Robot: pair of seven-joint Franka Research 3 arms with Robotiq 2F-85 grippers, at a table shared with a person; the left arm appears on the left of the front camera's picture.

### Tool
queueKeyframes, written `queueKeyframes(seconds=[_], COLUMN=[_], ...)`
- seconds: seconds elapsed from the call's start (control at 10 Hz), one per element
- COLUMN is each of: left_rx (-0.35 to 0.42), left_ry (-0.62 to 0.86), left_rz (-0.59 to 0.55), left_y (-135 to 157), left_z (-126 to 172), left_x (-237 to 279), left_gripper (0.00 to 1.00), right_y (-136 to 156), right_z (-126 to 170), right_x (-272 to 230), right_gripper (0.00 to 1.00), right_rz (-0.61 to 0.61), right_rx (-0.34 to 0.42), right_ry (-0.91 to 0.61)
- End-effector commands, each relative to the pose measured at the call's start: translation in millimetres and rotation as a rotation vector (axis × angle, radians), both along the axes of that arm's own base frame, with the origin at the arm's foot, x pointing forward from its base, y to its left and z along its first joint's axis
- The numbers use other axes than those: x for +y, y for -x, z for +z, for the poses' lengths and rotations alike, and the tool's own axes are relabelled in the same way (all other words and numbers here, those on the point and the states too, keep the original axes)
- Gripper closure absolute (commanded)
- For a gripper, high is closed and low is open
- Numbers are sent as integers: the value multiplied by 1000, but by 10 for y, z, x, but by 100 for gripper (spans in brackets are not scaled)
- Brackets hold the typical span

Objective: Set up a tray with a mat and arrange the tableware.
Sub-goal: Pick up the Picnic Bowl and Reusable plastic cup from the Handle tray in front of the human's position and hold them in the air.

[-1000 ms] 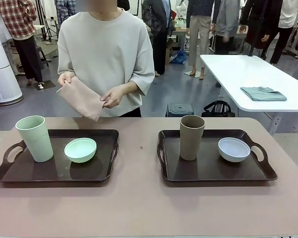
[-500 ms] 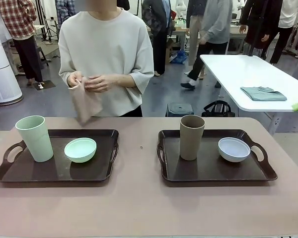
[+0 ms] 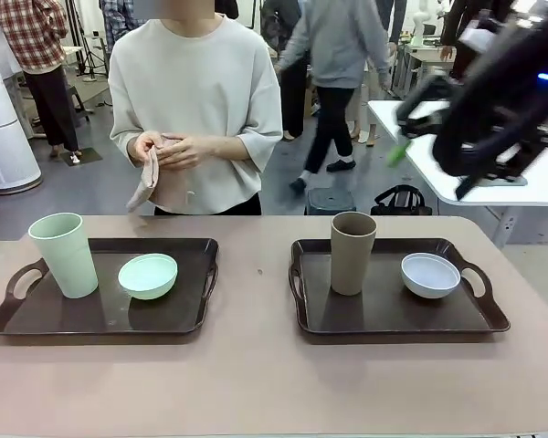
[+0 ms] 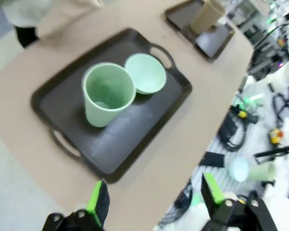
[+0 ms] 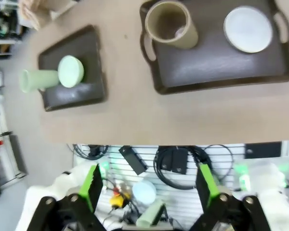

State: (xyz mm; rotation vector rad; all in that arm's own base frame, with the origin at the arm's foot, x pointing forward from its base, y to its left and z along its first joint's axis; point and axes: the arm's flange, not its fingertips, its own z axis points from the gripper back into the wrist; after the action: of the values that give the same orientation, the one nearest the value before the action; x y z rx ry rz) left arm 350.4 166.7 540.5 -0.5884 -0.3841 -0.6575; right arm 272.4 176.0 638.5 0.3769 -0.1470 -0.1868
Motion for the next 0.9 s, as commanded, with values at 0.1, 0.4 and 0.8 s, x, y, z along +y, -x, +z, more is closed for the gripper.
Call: queueKeyframes(seconds=[0.1, 0.4, 0.8], left_rx=[-69, -53, -53], left_ry=[-44, -37, -37], left_rz=[8, 17, 17], left_y=[-95, -84, -84], left_z=[67, 116, 116], left_x=[40, 37, 37], left_gripper=[0, 0, 0], right_y=[-539, -498, -498], right_z=[-108, -191, -191], right_x=[613, 687, 687], right_gripper=[0, 0, 0], right_rz=[-98, -73, -73], right_rx=[78, 63, 63], right_ry=[61, 45, 45])
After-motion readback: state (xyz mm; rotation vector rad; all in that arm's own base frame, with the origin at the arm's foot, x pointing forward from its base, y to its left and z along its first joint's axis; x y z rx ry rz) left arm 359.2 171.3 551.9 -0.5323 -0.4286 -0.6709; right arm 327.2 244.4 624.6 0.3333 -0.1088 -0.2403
